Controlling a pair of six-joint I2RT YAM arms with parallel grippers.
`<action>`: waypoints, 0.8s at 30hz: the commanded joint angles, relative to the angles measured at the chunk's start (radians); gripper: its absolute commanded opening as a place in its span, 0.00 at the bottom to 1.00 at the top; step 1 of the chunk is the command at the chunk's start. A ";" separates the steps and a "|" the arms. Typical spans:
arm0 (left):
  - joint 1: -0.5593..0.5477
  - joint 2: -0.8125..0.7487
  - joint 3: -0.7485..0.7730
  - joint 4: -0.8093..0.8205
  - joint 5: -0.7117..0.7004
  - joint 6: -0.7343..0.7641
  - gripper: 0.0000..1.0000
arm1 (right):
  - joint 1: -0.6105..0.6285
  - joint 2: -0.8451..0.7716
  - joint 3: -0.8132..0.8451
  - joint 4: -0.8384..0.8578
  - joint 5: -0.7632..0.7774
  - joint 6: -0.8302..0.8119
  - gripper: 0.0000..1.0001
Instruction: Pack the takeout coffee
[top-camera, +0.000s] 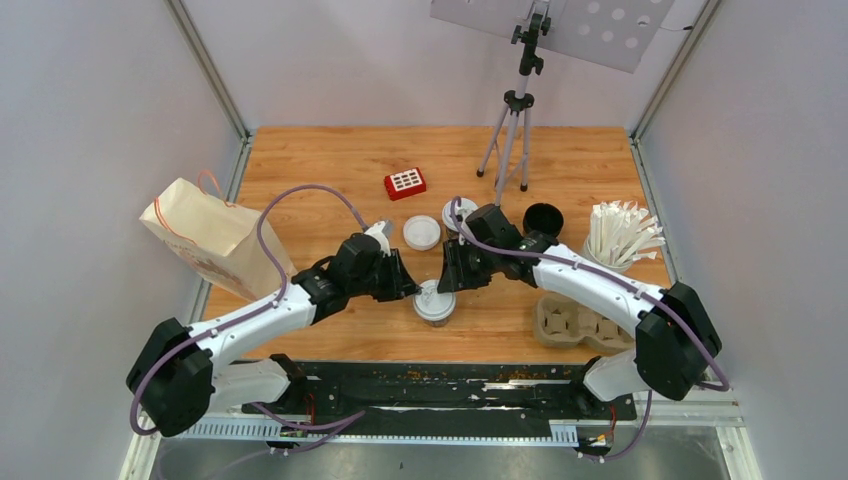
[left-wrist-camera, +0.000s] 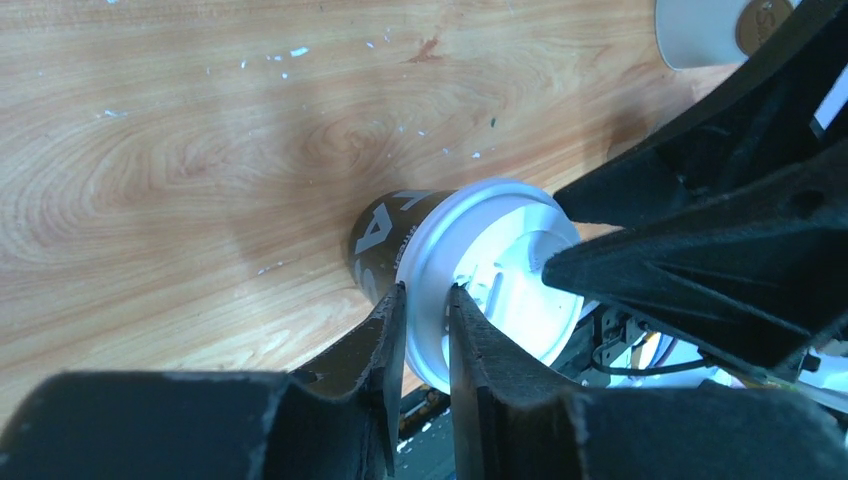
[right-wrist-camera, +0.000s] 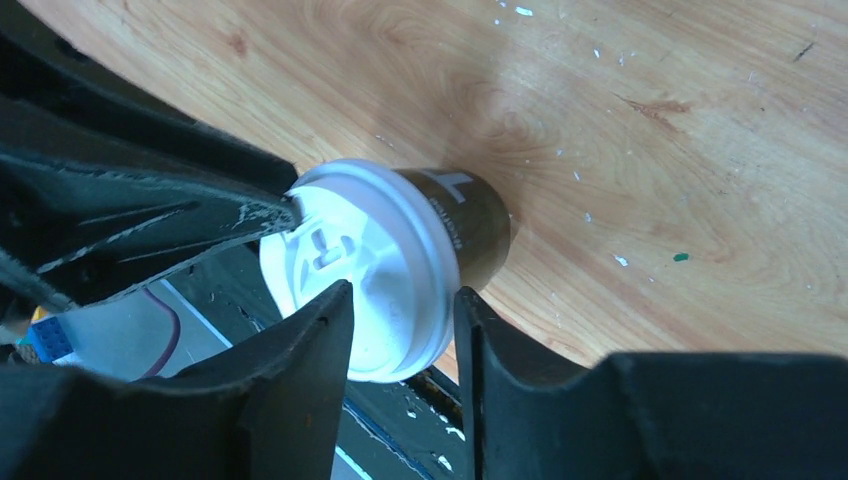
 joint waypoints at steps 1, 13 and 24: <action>-0.023 -0.030 -0.030 -0.070 -0.030 -0.033 0.27 | 0.008 0.036 -0.001 0.020 0.023 -0.024 0.40; -0.023 -0.136 -0.083 0.009 0.010 -0.066 0.41 | 0.006 0.062 -0.010 0.004 0.021 -0.240 0.39; 0.048 -0.133 -0.062 0.025 0.081 0.030 0.50 | -0.033 0.073 -0.047 0.074 -0.067 -0.345 0.39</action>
